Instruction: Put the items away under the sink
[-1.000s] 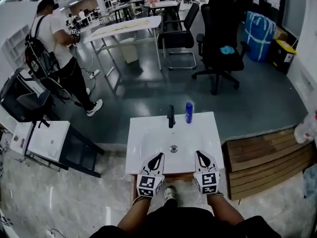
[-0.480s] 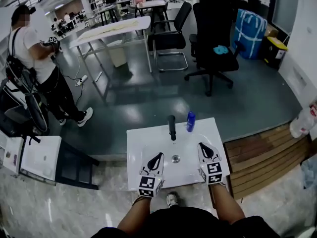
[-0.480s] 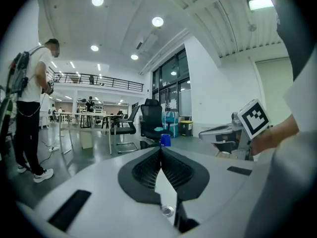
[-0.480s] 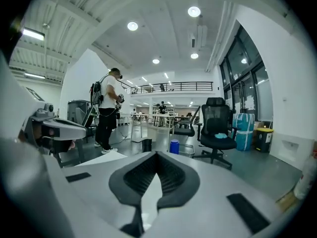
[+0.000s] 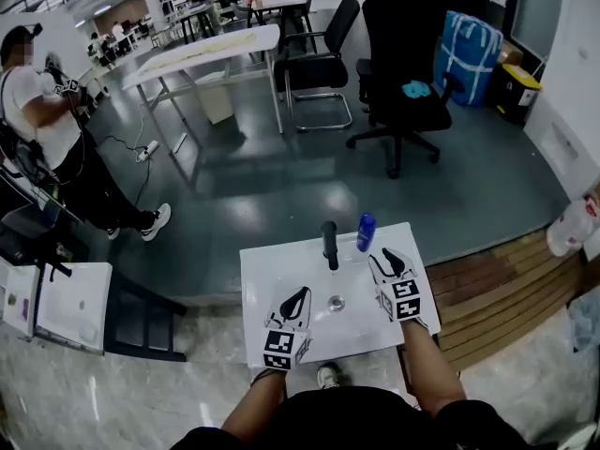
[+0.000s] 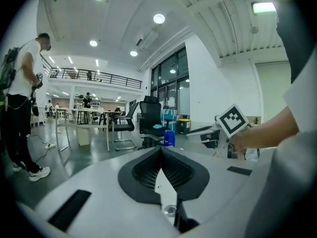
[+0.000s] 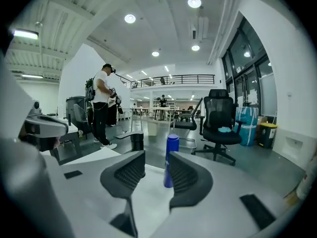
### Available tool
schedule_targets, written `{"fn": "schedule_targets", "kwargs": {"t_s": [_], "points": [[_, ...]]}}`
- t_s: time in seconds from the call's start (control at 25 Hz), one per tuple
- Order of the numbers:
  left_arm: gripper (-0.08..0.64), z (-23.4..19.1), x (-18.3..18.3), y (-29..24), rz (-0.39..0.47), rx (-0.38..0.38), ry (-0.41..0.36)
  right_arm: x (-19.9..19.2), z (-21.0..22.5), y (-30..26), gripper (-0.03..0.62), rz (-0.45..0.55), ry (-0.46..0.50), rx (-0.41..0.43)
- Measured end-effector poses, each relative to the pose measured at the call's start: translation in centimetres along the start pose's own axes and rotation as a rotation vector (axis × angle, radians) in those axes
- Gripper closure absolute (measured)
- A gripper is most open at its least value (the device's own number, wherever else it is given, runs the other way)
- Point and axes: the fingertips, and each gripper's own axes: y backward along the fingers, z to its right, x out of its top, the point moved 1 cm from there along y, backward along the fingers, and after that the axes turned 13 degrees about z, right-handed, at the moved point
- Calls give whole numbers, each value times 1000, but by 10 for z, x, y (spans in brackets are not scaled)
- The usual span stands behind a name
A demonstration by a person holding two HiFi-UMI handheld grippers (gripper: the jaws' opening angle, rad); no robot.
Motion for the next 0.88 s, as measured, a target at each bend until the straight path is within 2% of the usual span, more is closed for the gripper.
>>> {"fn": "schedule_targets", "kwargs": {"t_s": [0.12,0.28,0.4,0.64,0.76,0.88], "points": [[538,-8,-3,-1,-6,7,-1,-14,6,-23,409,-29,-24,-16],[538,-20,-2,-1,-19,23,5,-35,17,-50,326,-80,-57,-41],[538,-28,-5,1,-32,35,-1,-42,22,-66,302,-99,-66,-50],[538,-41,4,0,-29,56,16,-59,37,-98,311,-149,-114,-90],[538,-48,8,0,-22,59,8,-68,39,-108,343,-171,-123,-98],[539,-54,5,3,-31,67,0,-77,40,-115,410,-172,-120,-106]]}}
